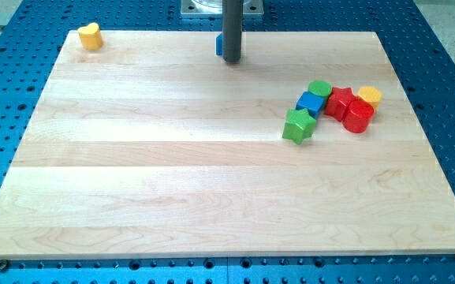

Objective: Place the red circle diagonally at the bottom left side of the red circle

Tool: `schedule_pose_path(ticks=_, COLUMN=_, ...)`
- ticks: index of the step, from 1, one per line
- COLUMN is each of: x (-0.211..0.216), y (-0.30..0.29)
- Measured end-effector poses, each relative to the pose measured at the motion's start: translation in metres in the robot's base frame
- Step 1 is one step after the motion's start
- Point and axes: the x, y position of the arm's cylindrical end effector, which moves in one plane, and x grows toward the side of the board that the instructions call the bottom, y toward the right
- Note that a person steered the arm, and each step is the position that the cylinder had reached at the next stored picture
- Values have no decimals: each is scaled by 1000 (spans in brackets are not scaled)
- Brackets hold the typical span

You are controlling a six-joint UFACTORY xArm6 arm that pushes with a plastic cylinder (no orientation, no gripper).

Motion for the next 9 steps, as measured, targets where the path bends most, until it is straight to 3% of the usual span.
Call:
schedule_pose_path(ticks=1, x=34, y=-32)
schedule_pose_path(ticks=3, x=60, y=-20)
schedule_pose_path(ticks=5, x=45, y=179)
schedule_pose_path(ticks=6, x=98, y=258)
schedule_pose_path(ticks=7, x=172, y=239)
schedule_pose_path(ticks=9, x=171, y=124)
